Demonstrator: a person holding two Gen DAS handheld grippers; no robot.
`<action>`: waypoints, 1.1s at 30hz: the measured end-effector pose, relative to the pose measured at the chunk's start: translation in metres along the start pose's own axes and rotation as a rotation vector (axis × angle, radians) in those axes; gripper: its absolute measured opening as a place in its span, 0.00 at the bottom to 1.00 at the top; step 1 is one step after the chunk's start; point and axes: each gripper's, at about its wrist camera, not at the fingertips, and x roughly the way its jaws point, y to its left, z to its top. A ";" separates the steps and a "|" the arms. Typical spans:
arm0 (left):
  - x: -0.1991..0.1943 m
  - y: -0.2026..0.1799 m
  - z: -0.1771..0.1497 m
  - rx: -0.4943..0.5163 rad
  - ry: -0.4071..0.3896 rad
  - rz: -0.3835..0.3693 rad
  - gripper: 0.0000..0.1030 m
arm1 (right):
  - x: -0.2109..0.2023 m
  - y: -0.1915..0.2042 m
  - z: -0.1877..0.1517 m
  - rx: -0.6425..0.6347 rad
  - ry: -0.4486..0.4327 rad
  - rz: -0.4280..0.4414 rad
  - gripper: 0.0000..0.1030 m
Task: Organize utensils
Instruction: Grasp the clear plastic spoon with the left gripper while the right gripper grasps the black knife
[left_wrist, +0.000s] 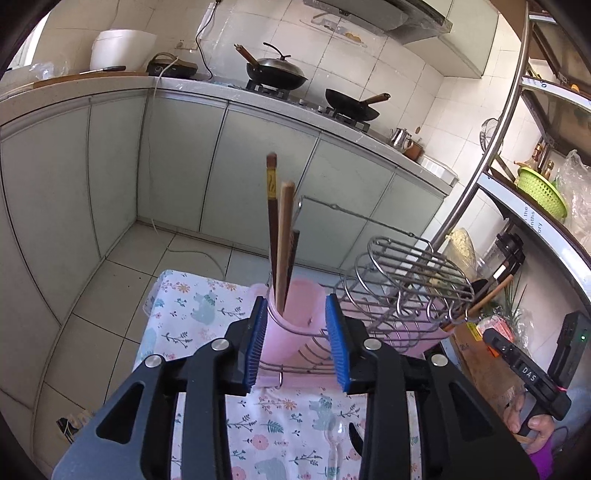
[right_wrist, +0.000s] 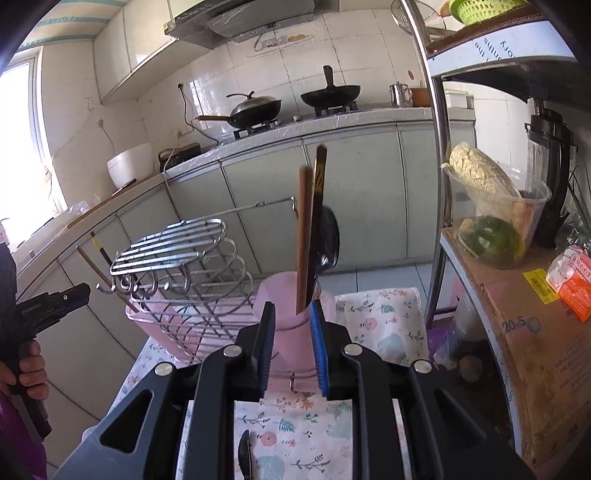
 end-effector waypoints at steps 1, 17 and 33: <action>0.002 -0.001 -0.003 0.006 0.019 -0.007 0.32 | 0.003 0.001 -0.005 -0.001 0.022 0.007 0.18; 0.081 -0.028 -0.091 0.064 0.450 -0.126 0.32 | 0.053 0.004 -0.079 0.032 0.344 0.115 0.18; 0.170 -0.054 -0.142 0.137 0.689 -0.013 0.31 | 0.068 -0.008 -0.103 0.078 0.445 0.156 0.18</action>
